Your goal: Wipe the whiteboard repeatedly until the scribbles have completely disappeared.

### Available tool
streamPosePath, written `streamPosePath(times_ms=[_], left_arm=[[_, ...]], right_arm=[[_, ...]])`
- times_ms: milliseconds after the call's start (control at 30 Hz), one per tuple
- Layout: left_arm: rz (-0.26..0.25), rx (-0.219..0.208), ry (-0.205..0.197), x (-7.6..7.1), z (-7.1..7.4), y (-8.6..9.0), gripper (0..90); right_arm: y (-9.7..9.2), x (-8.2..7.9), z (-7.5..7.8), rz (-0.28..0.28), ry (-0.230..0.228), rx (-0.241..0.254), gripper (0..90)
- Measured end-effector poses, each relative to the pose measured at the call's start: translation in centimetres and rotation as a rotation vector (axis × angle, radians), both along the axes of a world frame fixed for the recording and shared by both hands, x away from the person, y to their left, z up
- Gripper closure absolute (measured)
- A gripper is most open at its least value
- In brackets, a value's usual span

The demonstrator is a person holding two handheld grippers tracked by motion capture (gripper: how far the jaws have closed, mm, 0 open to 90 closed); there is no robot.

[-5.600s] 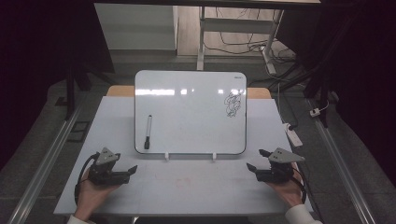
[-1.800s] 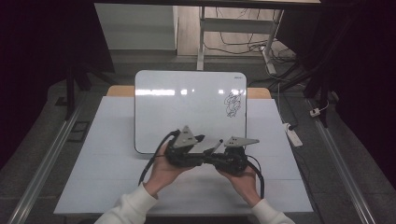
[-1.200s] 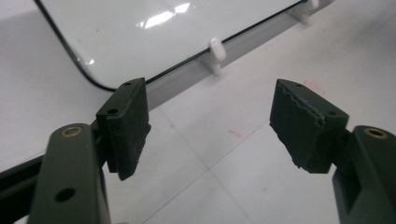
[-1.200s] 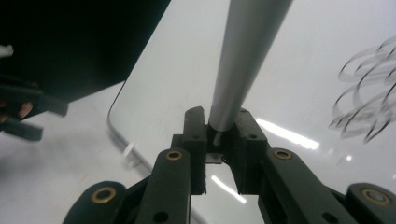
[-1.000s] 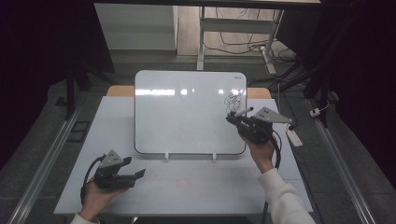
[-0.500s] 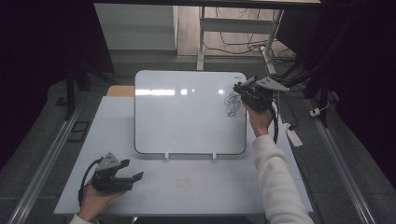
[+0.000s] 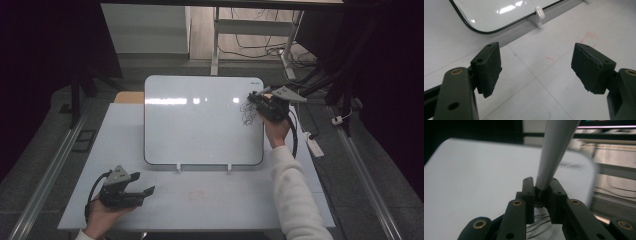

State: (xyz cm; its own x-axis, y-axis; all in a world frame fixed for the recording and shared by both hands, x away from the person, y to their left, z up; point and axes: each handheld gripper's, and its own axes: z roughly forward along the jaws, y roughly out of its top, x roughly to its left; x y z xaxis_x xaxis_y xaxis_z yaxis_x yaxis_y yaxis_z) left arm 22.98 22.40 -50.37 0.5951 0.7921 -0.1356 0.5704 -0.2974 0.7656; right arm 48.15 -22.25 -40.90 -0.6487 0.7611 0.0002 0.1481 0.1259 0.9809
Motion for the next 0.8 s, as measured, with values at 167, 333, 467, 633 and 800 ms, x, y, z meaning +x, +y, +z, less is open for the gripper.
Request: streamPosePath(times_ms=[167, 333, 467, 633, 800], left_arm=[[0.01, -0.002, 0.011, 0.1, -0.1, 0.1, 24.8], [0.009, -0.004, 0.005, 0.0, 0.0, 0.1, 24.8], [0.018, -0.006, 0.013, 0.2, -0.2, 0.2, 24.8], [0.021, -0.003, 0.013, 0.2, -0.2, 0.2, 24.8], [0.018, 0.0, 0.015, 0.2, -0.3, 0.1, 24.8]], right_arm=[[-0.6, 0.0, 0.2, -0.047, -0.048, -0.023, 77.8], [-1.9, 0.5, 0.2, -0.08, -0.041, 0.04, 77.8], [-1.3, -0.1, 0.3, -0.025, -0.058, -0.065, 77.8], [-0.8, -0.9, -0.4, 0.002, -0.043, -0.103, 77.8], [-2.3, -0.5, -0.1, -0.083, -0.034, 0.0, 77.8]])
